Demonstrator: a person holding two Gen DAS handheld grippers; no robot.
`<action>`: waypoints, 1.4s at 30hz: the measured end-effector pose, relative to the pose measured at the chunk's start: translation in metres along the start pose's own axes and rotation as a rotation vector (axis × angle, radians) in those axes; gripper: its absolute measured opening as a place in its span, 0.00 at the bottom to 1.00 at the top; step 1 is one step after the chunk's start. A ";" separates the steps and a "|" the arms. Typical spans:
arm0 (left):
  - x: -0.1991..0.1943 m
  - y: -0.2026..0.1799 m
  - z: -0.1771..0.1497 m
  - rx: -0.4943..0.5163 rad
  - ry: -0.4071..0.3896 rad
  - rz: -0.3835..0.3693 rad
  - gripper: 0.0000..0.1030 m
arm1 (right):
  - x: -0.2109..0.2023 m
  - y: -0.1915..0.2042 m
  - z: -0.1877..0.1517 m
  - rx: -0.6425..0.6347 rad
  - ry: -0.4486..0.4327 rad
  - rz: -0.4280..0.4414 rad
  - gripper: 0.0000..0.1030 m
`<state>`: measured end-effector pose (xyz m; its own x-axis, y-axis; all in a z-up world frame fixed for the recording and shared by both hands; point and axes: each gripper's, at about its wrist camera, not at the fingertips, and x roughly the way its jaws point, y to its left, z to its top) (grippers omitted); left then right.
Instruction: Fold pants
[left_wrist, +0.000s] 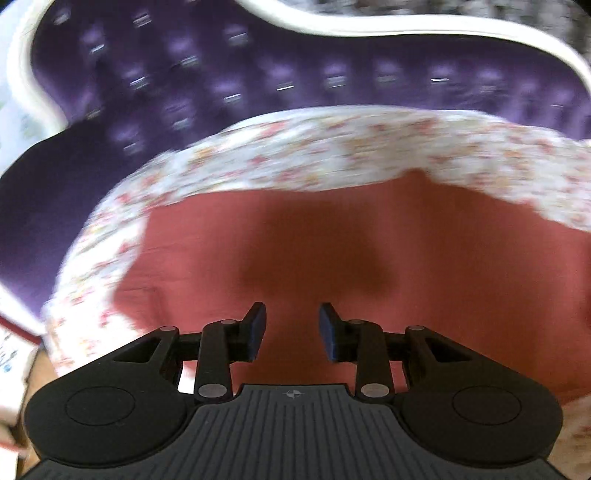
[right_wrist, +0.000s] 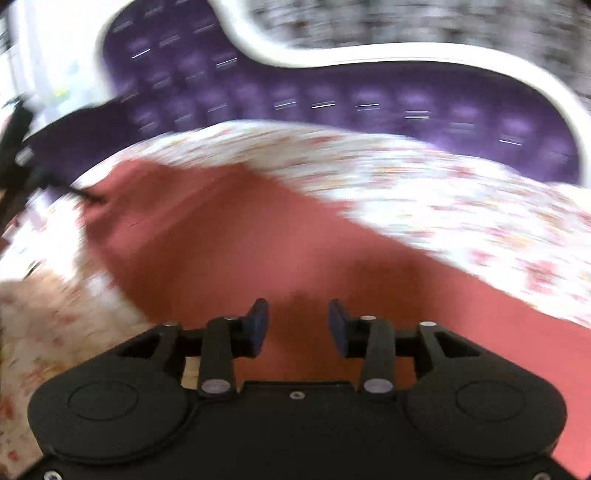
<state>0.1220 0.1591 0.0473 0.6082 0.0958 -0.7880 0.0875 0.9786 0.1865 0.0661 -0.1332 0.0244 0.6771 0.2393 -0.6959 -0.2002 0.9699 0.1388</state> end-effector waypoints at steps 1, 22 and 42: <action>-0.003 -0.018 0.001 0.017 -0.008 -0.032 0.30 | -0.008 -0.021 -0.001 0.045 -0.003 -0.046 0.47; 0.015 -0.134 -0.036 0.157 0.061 -0.102 0.30 | -0.046 -0.285 -0.067 0.678 0.125 -0.118 0.58; -0.004 -0.144 -0.027 0.102 0.009 -0.095 0.28 | -0.075 -0.250 -0.026 0.347 0.004 -0.206 0.06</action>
<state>0.0857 0.0228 0.0081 0.5860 0.0055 -0.8103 0.2244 0.9598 0.1688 0.0471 -0.3949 0.0239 0.6748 0.0386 -0.7370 0.1912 0.9554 0.2250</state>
